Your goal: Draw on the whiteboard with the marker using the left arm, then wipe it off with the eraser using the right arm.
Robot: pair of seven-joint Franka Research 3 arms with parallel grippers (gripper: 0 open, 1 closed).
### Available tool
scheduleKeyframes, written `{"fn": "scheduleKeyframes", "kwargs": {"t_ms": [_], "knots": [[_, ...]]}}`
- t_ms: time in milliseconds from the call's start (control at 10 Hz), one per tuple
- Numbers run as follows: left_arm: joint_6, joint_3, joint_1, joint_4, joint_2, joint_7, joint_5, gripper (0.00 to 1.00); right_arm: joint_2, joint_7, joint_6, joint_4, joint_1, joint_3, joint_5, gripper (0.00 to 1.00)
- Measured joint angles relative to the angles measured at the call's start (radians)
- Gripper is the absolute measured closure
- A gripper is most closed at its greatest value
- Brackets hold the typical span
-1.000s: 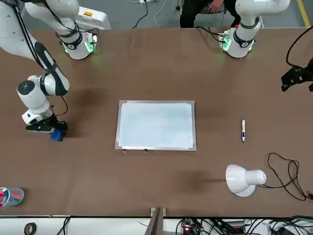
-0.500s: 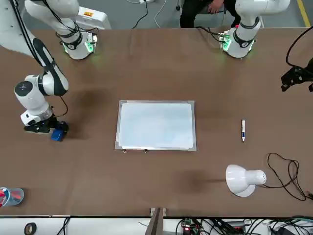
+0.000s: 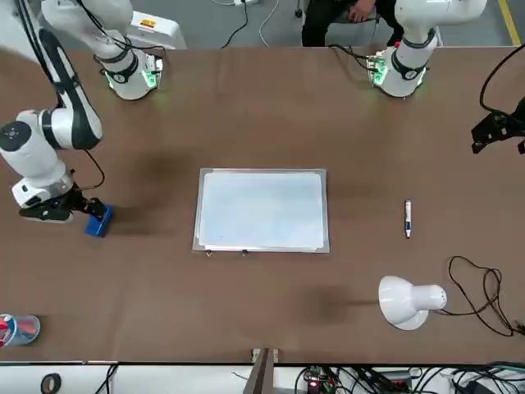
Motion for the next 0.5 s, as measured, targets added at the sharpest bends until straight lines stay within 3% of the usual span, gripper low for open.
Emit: {"fn": "scheduleKeyframes", "kwargs": {"t_ms": [500], "knots": [[0.000, 0.000, 0.001, 0.000, 0.000, 0.000, 0.000, 0.00, -0.034, -0.103, -0.380, 0.233, 0.020, -0.004, -0.002, 0.01]]}}
